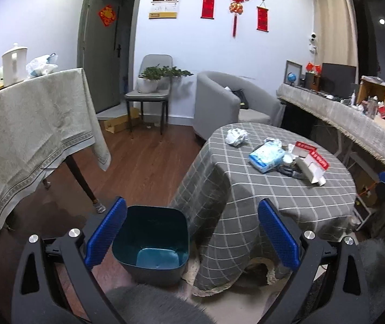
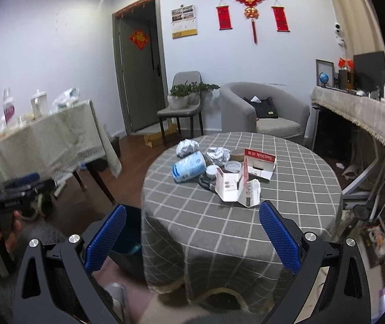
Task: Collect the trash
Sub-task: 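Grasp the white SanDisk box with the right gripper while the left tool approaches the wipes pack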
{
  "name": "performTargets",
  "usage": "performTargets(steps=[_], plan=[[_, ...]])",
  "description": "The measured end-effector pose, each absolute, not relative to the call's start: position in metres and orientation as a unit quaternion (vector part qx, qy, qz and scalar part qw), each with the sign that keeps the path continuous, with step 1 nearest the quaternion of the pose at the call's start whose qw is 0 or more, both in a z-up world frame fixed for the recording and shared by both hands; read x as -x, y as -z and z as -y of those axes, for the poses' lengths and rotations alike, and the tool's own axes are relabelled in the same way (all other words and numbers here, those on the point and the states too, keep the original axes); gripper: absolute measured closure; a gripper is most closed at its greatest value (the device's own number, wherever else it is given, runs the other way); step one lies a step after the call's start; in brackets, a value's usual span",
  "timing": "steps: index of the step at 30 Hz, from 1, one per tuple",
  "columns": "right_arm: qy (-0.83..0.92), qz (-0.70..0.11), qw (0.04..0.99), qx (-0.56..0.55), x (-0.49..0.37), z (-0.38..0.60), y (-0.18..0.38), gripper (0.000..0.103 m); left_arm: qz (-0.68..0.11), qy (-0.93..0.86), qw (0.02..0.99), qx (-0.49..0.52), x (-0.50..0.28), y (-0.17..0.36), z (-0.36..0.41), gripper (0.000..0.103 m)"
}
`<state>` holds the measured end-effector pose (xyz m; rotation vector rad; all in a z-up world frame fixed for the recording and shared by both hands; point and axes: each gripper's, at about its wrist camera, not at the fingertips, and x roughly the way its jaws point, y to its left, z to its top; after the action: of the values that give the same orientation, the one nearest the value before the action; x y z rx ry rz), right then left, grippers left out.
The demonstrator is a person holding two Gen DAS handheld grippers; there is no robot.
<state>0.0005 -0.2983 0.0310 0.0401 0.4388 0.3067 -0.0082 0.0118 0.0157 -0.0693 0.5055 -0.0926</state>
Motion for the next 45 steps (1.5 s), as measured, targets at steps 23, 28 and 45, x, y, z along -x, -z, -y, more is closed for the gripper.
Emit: performTargets(steps=[23, 28, 45], plan=[[-0.078, -0.289, 0.954, 0.013, -0.127, 0.286, 0.012, 0.031, -0.285, 0.184, 0.94, -0.025, -0.106, 0.018, 0.041, 0.044], [-0.056, -0.309, 0.949, 0.041, -0.154, 0.286, 0.027, 0.035, -0.281, 0.207, 0.937, -0.028, -0.132, 0.026, 0.055, 0.046], [-0.069, -0.313, 0.947, -0.024, -0.18, 0.299, 0.026, 0.022, -0.299, 0.251, 0.92, -0.022, -0.167, 0.031, 0.096, 0.032]])
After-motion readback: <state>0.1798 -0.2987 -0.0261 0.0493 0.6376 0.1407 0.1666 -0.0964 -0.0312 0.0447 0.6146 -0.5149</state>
